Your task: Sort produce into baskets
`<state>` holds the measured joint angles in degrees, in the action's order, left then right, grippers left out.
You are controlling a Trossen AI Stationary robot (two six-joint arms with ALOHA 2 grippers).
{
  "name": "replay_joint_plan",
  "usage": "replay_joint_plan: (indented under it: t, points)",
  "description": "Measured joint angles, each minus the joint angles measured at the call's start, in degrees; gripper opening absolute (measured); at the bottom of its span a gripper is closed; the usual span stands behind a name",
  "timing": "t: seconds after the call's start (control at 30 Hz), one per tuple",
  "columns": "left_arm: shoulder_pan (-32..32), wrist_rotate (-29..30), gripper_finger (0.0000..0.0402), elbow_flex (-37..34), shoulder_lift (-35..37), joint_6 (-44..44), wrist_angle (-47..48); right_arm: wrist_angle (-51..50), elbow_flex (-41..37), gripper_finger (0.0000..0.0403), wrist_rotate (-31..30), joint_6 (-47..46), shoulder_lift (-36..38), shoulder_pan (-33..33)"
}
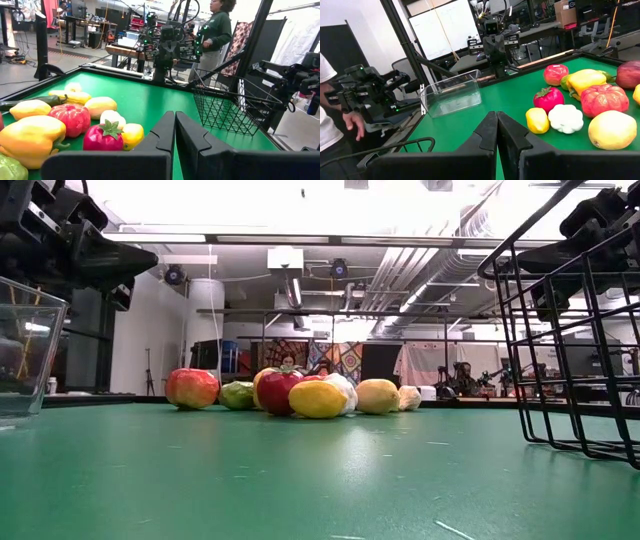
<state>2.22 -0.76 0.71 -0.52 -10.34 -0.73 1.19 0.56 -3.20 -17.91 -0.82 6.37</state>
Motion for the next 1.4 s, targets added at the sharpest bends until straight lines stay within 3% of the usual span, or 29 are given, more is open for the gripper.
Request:
replay_joint_plan:
  t: [1.3, 1.4]
  points:
    - [0.0, 0.0, 0.0001, 0.0, 0.0, 0.0, 0.0, 0.0, 0.0, 0.0000, 0.0, 0.0, 0.0, 0.0]
    - [0.0, 0.0, 0.0001, 0.0, 0.0, 0.0, 0.0, 3.7, 0.0, 0.0000, -5.9, 0.5, -0.3, 0.0]
